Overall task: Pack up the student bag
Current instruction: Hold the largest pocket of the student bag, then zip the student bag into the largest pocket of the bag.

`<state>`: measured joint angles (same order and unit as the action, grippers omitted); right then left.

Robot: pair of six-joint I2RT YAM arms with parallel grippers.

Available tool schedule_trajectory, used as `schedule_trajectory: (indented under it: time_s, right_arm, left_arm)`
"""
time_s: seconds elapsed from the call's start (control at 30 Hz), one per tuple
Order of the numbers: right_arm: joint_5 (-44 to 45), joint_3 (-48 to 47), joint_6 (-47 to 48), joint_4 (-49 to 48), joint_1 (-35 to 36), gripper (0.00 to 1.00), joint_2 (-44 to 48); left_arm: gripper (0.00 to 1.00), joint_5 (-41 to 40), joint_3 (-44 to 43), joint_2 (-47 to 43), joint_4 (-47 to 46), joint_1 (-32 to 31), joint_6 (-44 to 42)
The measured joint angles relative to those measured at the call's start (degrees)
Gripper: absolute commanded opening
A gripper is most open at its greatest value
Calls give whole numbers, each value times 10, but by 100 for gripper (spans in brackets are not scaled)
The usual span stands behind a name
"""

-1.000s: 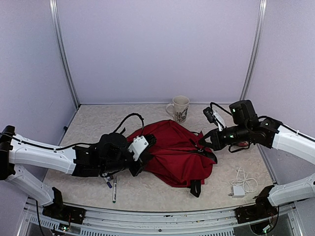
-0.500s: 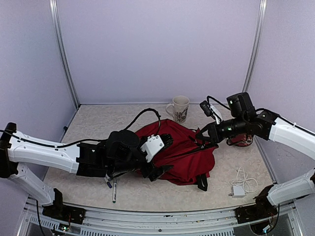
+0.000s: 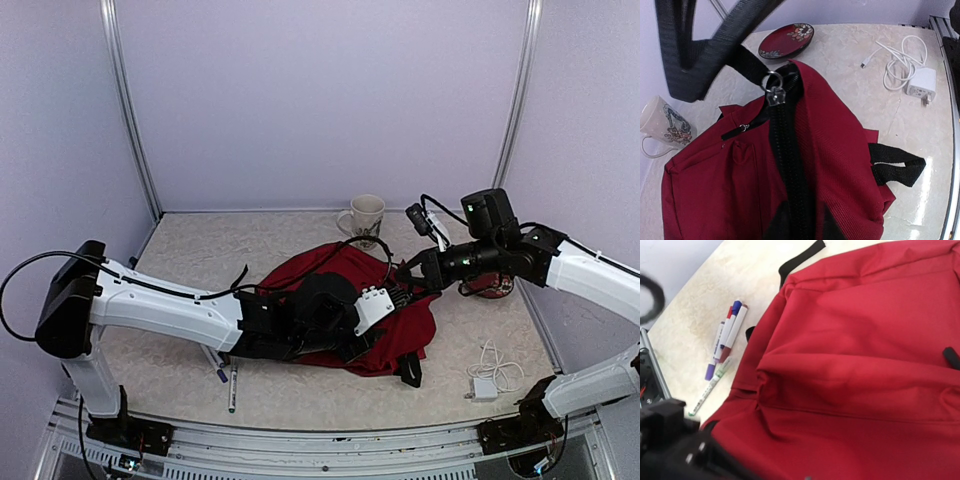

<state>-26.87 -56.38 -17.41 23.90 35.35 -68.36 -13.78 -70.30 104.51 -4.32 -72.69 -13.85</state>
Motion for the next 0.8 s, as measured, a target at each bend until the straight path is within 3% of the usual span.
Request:
schedule_trajectory:
  time_s: [0.17, 0.53, 0.8]
  right_arm:
    - [1, 12, 2, -15, -5, 0, 1]
    - [-38, 96, -4, -95, -135, 0, 16]
    - [-48, 98, 0, -136, -167, 0, -56]
  left_arm:
    - [0, 2, 7, -12, -5, 5, 3]
    - [0, 7, 144, -139, -36, 3, 18]
    - [0, 33, 203, -208, -25, -3, 20]
